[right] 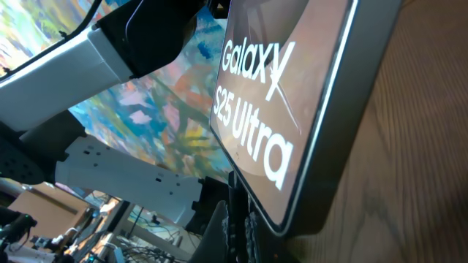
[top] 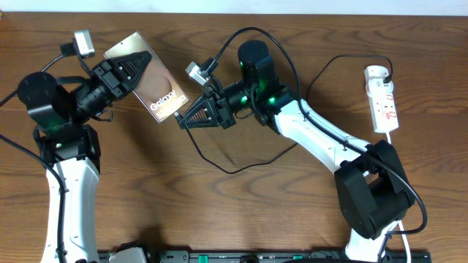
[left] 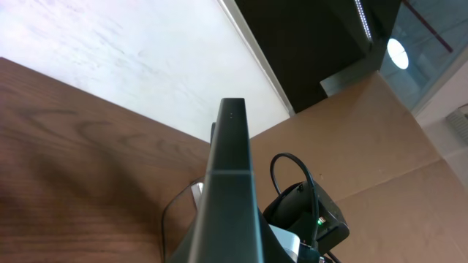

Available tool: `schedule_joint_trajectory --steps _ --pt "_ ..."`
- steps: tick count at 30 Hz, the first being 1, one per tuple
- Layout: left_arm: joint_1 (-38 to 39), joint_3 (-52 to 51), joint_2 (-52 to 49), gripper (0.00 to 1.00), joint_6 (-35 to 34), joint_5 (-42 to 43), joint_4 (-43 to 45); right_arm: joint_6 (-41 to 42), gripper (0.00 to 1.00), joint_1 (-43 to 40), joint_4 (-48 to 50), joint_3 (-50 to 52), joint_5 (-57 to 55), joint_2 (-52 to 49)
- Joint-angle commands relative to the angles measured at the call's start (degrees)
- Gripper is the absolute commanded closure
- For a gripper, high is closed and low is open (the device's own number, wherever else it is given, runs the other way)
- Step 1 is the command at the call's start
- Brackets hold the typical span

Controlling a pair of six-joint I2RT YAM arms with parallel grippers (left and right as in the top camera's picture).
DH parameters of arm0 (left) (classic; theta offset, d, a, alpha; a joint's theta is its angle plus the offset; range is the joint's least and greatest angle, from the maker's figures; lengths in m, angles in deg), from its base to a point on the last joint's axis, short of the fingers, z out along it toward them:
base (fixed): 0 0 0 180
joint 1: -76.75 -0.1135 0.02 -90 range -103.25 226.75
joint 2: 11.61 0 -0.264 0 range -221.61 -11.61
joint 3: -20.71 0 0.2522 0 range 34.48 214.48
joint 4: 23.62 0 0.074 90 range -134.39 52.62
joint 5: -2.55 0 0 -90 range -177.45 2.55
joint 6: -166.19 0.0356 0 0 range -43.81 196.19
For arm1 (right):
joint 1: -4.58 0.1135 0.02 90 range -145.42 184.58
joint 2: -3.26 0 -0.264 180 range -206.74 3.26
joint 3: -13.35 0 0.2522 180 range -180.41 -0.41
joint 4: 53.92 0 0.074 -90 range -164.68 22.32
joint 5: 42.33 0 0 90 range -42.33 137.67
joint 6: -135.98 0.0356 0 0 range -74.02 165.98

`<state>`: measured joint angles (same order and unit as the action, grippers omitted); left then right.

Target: Plug charger to phone and switch on socket

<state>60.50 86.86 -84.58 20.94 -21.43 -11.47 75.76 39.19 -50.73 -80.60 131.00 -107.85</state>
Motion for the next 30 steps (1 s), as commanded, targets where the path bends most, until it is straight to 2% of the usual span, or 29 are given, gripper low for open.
schedule_joint_trajectory --steps 1,9,15,23,30 --pt "1.29 0.33 0.2 0.93 1.6 2.97 0.2 0.66 0.99 -0.42 0.48 -0.76 -2.21 1.38" --pt "1.27 0.35 0.2 0.93 -0.31 2.97 0.87 0.68 0.99 -0.46 0.46 -0.76 -2.19 1.38" --pt "1.29 0.35 0.2 0.92 -3.61 4.81 7.34 1.07 0.99 -0.46 0.46 -0.76 -2.21 1.38" --pt "1.29 0.35 0.2 0.93 -2.47 9.99 9.11 1.29 0.99 -0.46 0.98 -0.76 -1.7 1.38" --pt "1.29 0.35 0.2 0.93 -2.23 12.0 9.11 5.77 0.99 -0.5 5.84 -0.76 -1.27 1.38"
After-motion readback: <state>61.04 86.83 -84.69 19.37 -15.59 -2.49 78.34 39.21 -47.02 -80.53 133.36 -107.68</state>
